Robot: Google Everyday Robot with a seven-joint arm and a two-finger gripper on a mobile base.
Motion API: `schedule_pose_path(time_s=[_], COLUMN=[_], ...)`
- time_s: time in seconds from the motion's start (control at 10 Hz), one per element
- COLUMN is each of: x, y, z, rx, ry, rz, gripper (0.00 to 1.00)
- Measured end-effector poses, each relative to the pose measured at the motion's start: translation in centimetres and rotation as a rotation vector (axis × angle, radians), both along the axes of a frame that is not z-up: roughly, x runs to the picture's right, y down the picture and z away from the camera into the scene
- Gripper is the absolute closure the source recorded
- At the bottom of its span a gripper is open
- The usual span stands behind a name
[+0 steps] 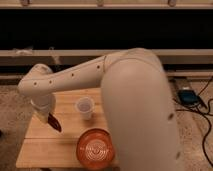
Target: Place the pepper in the ceramic cup
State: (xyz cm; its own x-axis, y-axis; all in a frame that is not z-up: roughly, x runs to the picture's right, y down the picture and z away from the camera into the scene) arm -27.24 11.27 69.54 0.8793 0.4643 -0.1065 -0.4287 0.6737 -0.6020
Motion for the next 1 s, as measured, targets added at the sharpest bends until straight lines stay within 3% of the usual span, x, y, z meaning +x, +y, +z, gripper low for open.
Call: schedule_pose_path(time_s=[0.2,0.4,0.7,0.9,1.0], x=[3.0,6.0,9.0,10.8,12.1], y=[-4.2,-7.8,-11.5,-13.0,-13.2], z=[-0.5,0.8,3.7,4.9,5.2], rx=[0.087,0.171,0.232,0.253,0.254], ry=[-0.061,-0.120,-0.152,-0.156,-0.149], rz=[0.069,0.133,0.178,0.211,0.225], gripper=[1.00,1.00,1.00,0.99,0.93])
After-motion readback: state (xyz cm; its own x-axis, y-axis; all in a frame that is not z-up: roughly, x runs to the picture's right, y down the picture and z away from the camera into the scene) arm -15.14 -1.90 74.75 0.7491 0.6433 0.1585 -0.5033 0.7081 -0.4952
